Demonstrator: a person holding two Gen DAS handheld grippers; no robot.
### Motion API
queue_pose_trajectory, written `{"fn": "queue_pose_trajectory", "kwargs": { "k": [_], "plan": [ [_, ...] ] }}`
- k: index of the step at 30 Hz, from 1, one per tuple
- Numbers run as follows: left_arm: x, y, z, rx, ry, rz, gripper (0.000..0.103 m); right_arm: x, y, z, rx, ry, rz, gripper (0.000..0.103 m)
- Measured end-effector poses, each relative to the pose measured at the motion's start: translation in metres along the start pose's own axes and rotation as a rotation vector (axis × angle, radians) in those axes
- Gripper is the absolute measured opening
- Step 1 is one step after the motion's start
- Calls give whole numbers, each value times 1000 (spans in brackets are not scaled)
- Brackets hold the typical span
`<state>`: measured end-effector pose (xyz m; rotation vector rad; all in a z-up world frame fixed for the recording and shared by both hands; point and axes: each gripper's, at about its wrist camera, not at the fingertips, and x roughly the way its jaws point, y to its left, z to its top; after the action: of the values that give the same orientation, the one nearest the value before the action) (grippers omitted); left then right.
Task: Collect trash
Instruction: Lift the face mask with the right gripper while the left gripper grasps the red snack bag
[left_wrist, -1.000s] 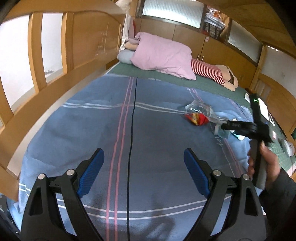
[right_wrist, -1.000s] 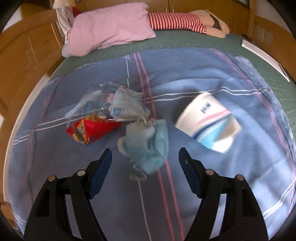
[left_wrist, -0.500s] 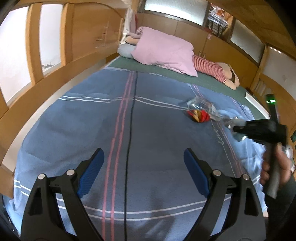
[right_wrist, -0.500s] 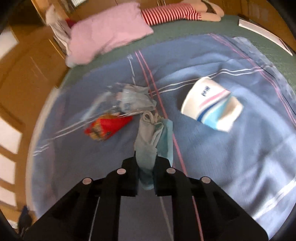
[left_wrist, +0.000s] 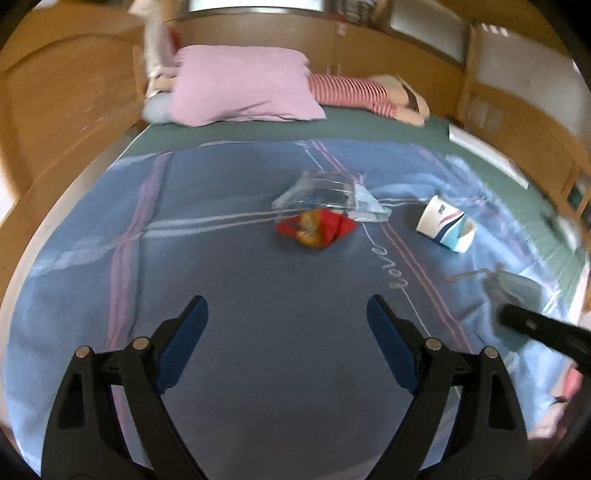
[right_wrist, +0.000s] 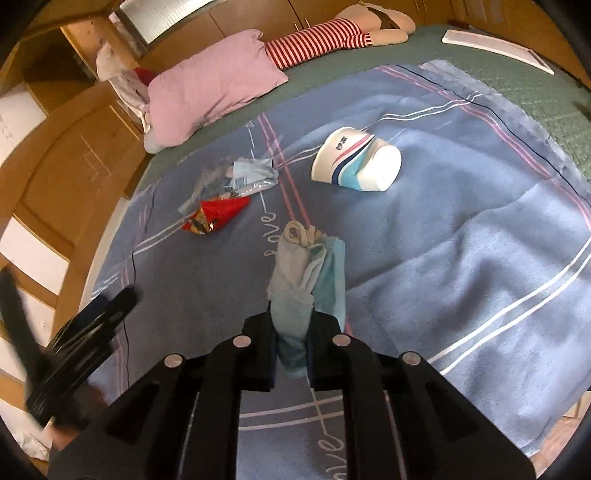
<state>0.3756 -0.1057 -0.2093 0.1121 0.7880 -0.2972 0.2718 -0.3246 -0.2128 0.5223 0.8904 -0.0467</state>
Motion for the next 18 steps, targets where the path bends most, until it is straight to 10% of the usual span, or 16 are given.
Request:
{"fn": "queue_pose_trajectory", "kwargs": {
  "k": [12, 18],
  "plan": [
    [134, -49, 53, 138, 67, 27, 88, -12, -35, 5, 112, 5, 98, 13],
    [141, -36, 54, 74, 90, -21, 40, -12, -39, 8, 129, 9, 112, 13]
  ]
}}
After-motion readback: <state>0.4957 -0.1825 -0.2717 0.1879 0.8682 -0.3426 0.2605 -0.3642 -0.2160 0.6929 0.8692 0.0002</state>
